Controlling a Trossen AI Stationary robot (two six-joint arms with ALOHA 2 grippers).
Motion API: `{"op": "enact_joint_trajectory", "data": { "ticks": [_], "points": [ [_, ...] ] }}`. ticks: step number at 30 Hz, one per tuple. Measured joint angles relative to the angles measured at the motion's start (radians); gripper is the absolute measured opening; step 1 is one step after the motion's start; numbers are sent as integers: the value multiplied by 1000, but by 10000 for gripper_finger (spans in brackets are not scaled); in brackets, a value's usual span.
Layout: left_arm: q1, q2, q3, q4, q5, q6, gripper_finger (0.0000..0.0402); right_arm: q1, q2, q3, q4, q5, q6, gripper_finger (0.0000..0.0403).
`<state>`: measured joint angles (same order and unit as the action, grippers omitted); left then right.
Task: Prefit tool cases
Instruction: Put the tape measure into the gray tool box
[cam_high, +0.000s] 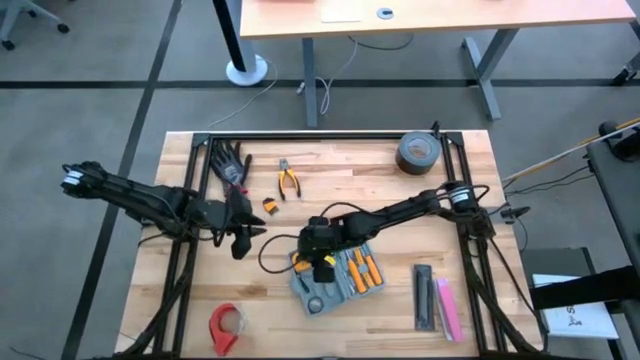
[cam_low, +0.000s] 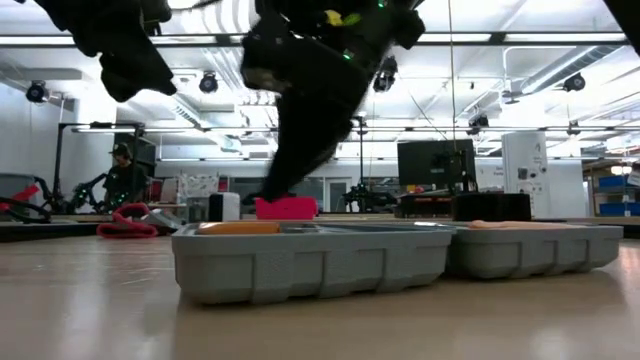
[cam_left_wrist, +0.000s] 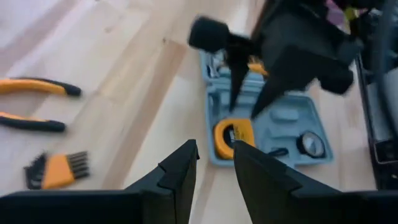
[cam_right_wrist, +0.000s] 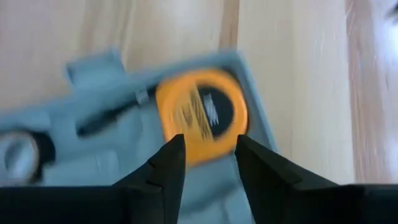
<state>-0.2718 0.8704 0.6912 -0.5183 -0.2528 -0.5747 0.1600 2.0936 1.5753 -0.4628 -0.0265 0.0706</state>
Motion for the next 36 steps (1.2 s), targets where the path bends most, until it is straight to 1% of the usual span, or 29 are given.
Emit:
{"op": "enact_joint_trajectory", "data": {
  "ticks": [5,8,12,18,23,25,29,33,36],
  "points": [
    [-2,87,0,58,62,-4,113,1,-14,-1,-161,0,8,127],
    [-4,154,0,103,94,-5,113,6,-21,-19,-215,-3,29,120],
    [-5,243,0,170,138,-9,109,19,-46,-56,-217,-24,41,111],
    [-7,342,0,246,158,-16,94,30,-69,-65,-216,-36,41,110],
    [-8,415,0,325,234,-20,85,39,-74,-65,-207,-109,29,118],
    [-9,447,0,360,249,-20,84,49,-74,-66,-195,-130,11,119],
    [-10,506,0,412,268,-13,84,69,-74,-67,-209,-135,-11,112],
    [-10,546,0,464,302,-14,83,83,-91,-67,-261,-135,-4,101],
    [-13,572,0,476,323,-12,85,92,-104,-72,-276,-134,3,94]
  ]
}}
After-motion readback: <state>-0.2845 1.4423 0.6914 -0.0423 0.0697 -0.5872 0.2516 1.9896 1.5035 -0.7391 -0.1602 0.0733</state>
